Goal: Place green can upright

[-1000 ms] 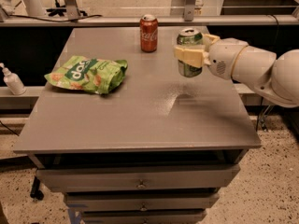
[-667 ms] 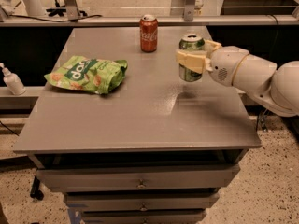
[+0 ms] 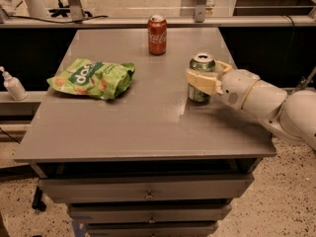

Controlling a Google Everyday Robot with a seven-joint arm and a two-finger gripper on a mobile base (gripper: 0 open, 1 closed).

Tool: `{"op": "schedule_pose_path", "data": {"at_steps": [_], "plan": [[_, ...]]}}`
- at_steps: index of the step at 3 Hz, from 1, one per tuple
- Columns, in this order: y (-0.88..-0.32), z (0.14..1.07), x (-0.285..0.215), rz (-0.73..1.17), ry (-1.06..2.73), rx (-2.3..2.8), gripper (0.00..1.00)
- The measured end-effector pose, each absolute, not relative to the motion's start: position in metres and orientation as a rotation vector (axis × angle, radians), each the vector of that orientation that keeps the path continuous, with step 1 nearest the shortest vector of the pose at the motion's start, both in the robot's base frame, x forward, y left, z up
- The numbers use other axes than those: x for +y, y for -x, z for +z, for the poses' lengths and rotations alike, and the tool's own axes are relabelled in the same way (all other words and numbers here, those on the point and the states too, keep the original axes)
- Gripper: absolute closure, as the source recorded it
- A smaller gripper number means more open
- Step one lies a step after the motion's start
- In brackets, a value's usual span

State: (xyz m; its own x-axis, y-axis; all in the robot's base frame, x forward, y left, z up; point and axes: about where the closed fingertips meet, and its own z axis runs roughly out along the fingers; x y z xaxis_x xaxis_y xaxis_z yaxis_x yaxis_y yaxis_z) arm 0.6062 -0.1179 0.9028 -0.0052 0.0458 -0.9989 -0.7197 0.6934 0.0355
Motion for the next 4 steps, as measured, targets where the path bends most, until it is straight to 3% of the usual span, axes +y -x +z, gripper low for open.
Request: {"op": "schedule_pose_path", "data": {"at_steps": [1,2,4], "plan": [[-0.5989,0.8959,-0.1193,0.664,0.593,1.469,1.00],[-0.5948,0.8898,-0.1183,0.672,0.601,1.481,0.82],[-0.5944,0.8913,-0.1183,0.673,0.602,1.482,0.35]]}}
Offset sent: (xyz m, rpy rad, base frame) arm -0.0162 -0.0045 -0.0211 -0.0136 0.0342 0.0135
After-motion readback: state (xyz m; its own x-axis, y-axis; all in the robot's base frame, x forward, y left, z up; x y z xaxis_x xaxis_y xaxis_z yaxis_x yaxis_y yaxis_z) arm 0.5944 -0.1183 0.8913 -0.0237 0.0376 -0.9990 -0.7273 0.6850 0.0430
